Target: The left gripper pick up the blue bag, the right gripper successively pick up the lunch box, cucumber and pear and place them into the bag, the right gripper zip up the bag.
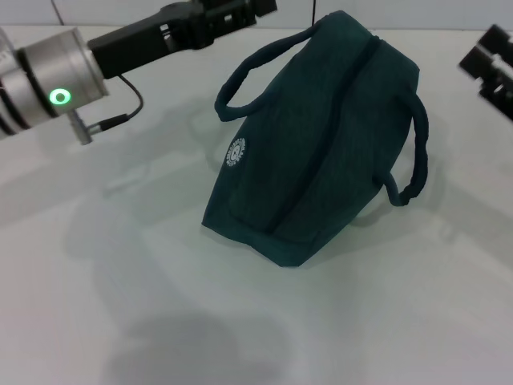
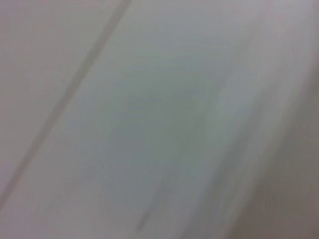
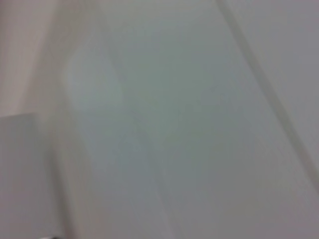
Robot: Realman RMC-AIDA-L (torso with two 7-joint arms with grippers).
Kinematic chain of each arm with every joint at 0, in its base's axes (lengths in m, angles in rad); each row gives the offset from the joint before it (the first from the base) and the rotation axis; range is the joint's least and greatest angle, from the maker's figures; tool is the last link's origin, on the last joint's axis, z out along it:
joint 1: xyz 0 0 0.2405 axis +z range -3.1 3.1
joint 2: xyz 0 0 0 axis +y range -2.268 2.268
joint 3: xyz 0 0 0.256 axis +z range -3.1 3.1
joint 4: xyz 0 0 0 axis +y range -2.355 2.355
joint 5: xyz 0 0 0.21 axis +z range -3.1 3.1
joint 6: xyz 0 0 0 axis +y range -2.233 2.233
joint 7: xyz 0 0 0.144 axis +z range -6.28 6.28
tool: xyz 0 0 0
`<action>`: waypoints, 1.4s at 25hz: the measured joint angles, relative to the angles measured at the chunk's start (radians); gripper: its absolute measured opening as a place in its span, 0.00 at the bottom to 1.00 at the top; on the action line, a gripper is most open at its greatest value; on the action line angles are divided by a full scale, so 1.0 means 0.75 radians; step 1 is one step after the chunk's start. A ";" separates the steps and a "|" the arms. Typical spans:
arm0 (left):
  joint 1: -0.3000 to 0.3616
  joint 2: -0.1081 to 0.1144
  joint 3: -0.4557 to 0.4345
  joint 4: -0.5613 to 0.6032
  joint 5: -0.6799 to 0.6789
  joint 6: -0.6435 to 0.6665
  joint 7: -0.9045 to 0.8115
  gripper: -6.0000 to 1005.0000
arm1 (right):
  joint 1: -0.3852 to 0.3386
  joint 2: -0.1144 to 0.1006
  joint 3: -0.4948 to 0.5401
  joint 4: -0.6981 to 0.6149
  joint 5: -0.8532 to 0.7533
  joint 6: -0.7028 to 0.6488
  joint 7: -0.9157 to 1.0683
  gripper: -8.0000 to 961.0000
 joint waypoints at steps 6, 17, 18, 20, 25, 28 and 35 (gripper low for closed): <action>0.072 0.022 0.009 0.208 0.139 0.300 0.061 0.85 | 0.045 -0.006 0.000 -0.060 -0.304 -0.200 -0.144 0.63; 0.297 0.049 0.019 0.322 0.230 0.644 0.372 0.88 | 0.069 0.030 0.000 -0.127 -0.735 -0.181 -0.177 0.63; 0.321 0.052 0.019 0.317 0.239 0.649 0.403 0.88 | 0.069 0.036 0.000 -0.127 -0.753 -0.162 -0.177 0.63; 0.364 0.057 0.019 0.306 0.270 0.658 0.463 0.88 | 0.069 0.048 -0.001 -0.119 -0.790 -0.126 -0.174 0.63; 0.446 0.049 0.030 0.227 0.328 0.679 0.640 0.88 | 0.059 0.089 -0.007 -0.107 -0.874 -0.019 -0.167 0.63; 0.463 0.045 0.031 0.182 0.361 0.679 0.699 0.88 | 0.059 0.101 -0.010 -0.085 -0.908 0.015 -0.162 0.63; 0.496 0.044 0.031 0.165 0.389 0.671 0.729 0.88 | 0.060 0.103 -0.010 -0.069 -0.904 0.012 -0.162 0.64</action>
